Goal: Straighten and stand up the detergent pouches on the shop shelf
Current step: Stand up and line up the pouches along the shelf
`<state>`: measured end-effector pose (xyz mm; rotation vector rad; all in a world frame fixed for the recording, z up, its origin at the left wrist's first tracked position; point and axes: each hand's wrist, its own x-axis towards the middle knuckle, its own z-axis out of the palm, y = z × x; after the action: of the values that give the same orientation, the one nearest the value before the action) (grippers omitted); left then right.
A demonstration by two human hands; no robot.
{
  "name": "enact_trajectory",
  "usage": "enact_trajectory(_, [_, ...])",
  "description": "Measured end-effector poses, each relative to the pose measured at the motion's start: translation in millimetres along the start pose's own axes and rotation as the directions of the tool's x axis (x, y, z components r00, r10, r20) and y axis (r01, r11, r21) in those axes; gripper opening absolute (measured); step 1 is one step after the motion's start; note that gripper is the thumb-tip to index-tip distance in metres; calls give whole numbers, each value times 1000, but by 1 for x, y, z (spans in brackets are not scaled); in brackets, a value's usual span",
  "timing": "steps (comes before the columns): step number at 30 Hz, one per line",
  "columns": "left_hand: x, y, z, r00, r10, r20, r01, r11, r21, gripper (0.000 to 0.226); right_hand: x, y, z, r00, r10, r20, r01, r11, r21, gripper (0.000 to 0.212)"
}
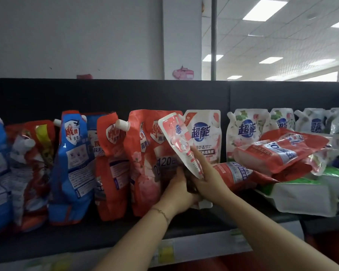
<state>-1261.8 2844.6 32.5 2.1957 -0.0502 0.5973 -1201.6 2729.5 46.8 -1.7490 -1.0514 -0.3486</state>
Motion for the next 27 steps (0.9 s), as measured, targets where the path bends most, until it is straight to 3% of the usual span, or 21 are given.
enact_trajectory(4, [-4,-4,0,996,86,1,-86,996,5,89,-14,5,-1,985,138,-103,-143,989,-43,63])
enact_trajectory(12, [-10,-8,-6,993,114,13,-114,993,-35,122,-28,8,-1,982,188,-24,-189,980,-53,76])
enact_trajectory(19, [-8,-15,-7,986,166,13,-165,985,-48,121,-25,8,5,981,192,-27,-194,966,-171,70])
enact_trajectory(24, [-5,-18,-6,980,198,-5,-198,979,-42,122,-20,2,-6,951,300,81,-258,907,-334,74])
enact_trajectory(27, [-3,-17,-5,979,205,-4,-205,978,-27,123,-25,1,-9,952,297,76,-257,907,-333,75])
